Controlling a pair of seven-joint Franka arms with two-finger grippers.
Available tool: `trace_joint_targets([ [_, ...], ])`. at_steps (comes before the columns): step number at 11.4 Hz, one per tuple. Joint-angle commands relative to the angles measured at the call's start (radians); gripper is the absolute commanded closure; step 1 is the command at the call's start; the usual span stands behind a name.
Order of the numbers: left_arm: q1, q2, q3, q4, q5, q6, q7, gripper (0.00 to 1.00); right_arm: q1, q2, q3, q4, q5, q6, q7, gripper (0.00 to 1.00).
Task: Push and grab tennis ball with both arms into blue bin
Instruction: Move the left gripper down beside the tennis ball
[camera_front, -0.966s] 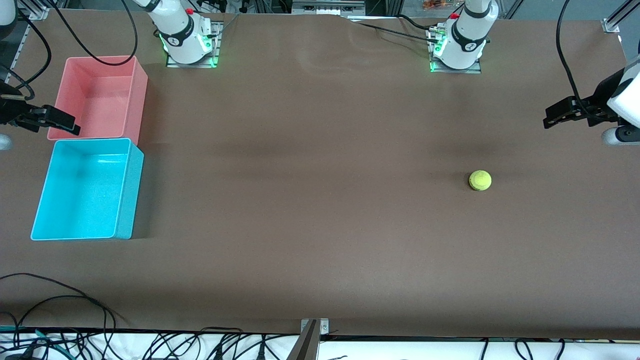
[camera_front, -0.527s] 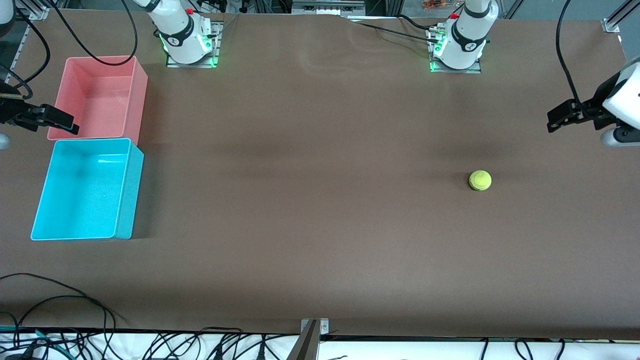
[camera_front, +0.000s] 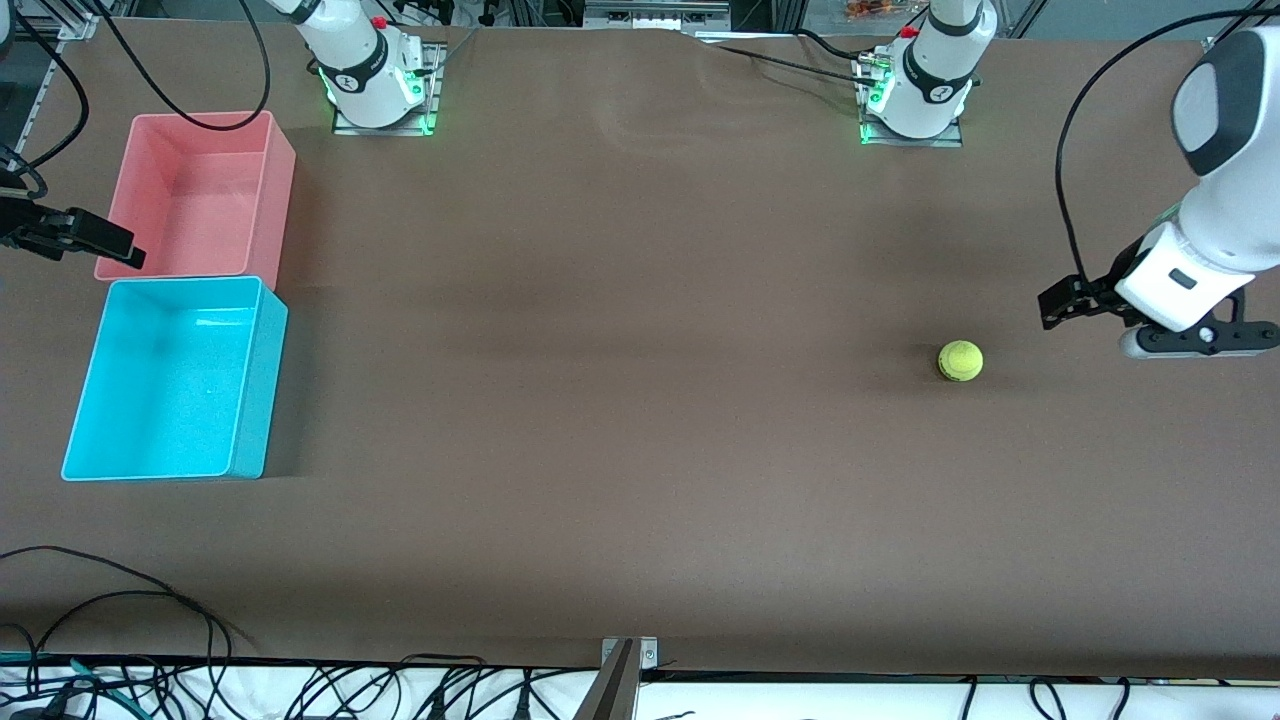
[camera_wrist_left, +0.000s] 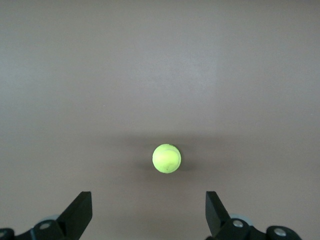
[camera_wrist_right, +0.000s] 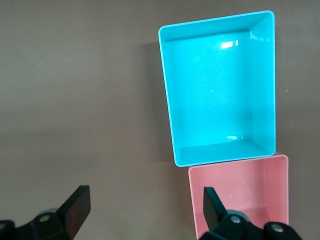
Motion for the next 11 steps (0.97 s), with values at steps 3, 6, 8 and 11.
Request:
trace_joint_targets([
  [3,0.0,0.006,0.001,-0.201,0.025,0.281,-0.003,0.0,-0.001,-0.003,0.0,0.012,0.008,-0.011,-0.011,0.0],
  [6,0.002,0.031,0.001,-0.333,0.022,0.501,-0.003,0.0,-0.001,-0.003,0.002,0.012,0.008,-0.014,-0.011,0.0],
  [8,0.005,0.066,0.003,-0.333,0.022,0.509,-0.002,0.0,-0.001,-0.003,0.002,0.012,0.008,-0.015,-0.011,0.0],
  [11,0.031,0.104,0.003,-0.335,0.02,0.523,0.007,0.03,-0.001,-0.003,0.003,0.012,0.008,-0.014,-0.011,0.0],
])
